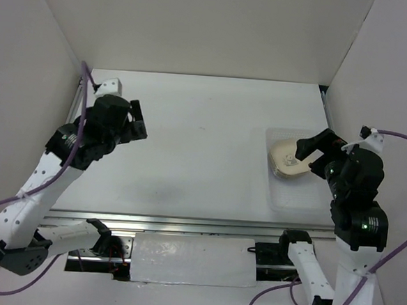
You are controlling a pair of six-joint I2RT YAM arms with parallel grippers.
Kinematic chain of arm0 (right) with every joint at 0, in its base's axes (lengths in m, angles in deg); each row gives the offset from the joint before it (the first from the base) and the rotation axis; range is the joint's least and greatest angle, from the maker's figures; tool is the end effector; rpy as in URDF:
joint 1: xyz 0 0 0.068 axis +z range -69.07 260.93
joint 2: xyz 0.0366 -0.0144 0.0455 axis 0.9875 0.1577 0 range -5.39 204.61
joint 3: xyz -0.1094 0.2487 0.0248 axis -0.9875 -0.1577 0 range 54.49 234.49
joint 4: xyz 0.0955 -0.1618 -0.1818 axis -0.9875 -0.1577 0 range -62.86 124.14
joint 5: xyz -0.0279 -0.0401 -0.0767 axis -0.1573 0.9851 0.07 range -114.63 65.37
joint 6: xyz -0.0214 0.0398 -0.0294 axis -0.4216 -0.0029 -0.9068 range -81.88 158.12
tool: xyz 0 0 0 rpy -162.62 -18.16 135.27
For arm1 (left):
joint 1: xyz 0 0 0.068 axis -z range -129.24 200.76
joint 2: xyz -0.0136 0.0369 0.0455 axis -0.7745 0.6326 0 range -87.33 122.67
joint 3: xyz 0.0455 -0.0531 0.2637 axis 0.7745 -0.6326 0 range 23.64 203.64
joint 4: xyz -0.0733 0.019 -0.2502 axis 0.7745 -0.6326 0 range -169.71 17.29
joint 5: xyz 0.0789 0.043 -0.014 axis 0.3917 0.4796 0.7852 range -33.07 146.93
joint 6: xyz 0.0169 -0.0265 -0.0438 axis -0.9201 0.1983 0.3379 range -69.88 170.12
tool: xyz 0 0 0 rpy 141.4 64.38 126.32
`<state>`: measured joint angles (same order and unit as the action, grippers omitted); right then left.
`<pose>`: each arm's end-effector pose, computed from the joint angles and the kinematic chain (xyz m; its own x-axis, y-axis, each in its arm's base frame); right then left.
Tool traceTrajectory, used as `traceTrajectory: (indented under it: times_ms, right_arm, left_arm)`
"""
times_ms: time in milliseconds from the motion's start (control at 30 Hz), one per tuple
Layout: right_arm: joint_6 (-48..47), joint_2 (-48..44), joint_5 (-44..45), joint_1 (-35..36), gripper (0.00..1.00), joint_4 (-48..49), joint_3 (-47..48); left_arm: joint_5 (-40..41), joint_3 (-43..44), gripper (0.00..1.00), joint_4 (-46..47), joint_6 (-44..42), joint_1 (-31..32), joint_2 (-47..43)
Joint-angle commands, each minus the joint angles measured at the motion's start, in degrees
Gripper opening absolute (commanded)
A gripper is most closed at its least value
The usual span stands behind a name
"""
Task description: Place the plates into the plastic bin on the countertop
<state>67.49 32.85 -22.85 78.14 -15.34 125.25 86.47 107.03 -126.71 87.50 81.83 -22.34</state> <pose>0.0916 -0.0056 0.4272 -0.2154 0.5013 -0.8380 0.2110 0.8618 0.4613 0.1865 -0.0920 0.4259 -0.4604 -0.3394 -0.8203 -0.2188 0.9389 -0.2656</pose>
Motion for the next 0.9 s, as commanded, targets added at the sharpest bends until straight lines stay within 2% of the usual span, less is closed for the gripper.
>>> traceTrajectory:
  times_ms: [0, 33, 167, 300, 367, 533, 867]
  right_arm:
    - [-6.6, -0.7, 5.8, 4.4, 1.00, -12.2, 6.6]
    - [-6.8, -2.6, 6.6, 8.3, 1.00, -12.9, 6.9]
    - [-6.9, -9.3, 9.6, 14.6, 1.00, -17.5, 8.3]
    - [-6.9, -17.8, 10.3, 17.6, 1.00, -22.2, 10.3]
    - [-6.6, -19.2, 10.4, 18.3, 1.00, -25.9, 12.5]
    - [-4.9, -22.8, 12.5, 19.8, 1.00, -29.8, 15.8]
    - [-4.3, -23.5, 13.5, 21.0, 1.00, -29.1, 14.3]
  left_arm:
    - [9.7, 3.4, 0.99, -10.0, -1.5, -0.8, -6.2]
    - [10.3, 3.5, 0.99, -11.1, -0.7, -1.2, -7.6]
    - [11.8, 0.5, 0.99, -13.5, 2.1, -1.5, -17.8]
    - [9.2, -6.3, 0.99, -11.9, 5.4, -1.5, -28.9]
    - [8.9, -10.9, 0.99, -11.4, 6.6, -1.5, -35.6]
    - [10.4, -17.8, 0.99, -14.5, 11.5, -1.5, -45.9]
    - [13.1, -17.8, 0.99, -16.3, 15.1, 0.5, -48.4]
